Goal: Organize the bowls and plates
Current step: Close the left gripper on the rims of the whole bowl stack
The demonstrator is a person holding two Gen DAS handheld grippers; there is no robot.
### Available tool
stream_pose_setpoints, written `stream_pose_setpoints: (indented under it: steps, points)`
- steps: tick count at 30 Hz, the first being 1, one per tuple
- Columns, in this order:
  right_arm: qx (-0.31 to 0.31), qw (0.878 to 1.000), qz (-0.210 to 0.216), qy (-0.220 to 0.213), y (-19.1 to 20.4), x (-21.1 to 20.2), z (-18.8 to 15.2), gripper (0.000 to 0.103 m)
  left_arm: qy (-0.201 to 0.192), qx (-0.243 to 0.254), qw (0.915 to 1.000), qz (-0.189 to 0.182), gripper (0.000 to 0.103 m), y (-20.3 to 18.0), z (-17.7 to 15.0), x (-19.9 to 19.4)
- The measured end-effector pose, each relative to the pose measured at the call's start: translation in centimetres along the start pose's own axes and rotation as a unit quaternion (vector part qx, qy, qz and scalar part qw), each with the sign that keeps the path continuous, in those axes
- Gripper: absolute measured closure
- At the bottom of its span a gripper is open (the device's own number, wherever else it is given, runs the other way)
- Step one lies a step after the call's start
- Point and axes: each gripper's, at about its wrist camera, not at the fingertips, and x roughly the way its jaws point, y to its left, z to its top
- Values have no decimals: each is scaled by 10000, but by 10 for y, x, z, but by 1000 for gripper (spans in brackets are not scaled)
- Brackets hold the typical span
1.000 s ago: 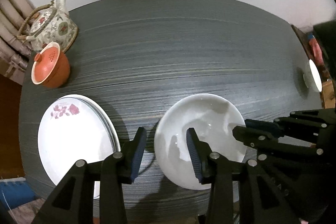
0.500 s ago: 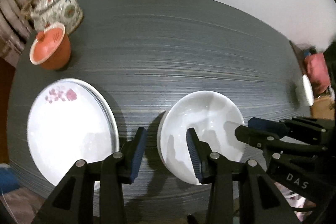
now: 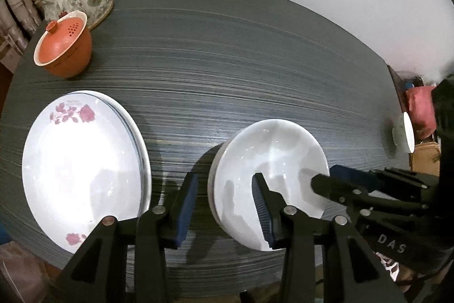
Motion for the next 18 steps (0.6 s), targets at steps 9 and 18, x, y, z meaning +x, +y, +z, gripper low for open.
stream_pose_setpoints:
  steps: [9, 18]
  points:
    - [182, 9997, 145, -28, -5, 11, -4, 75, -120, -236, 9996, -23, 63, 0, -6, 8]
    - [143, 9999, 75, 5, -4, 22, -6, 80, -159, -138, 9995, 214, 63, -10, -12, 17]
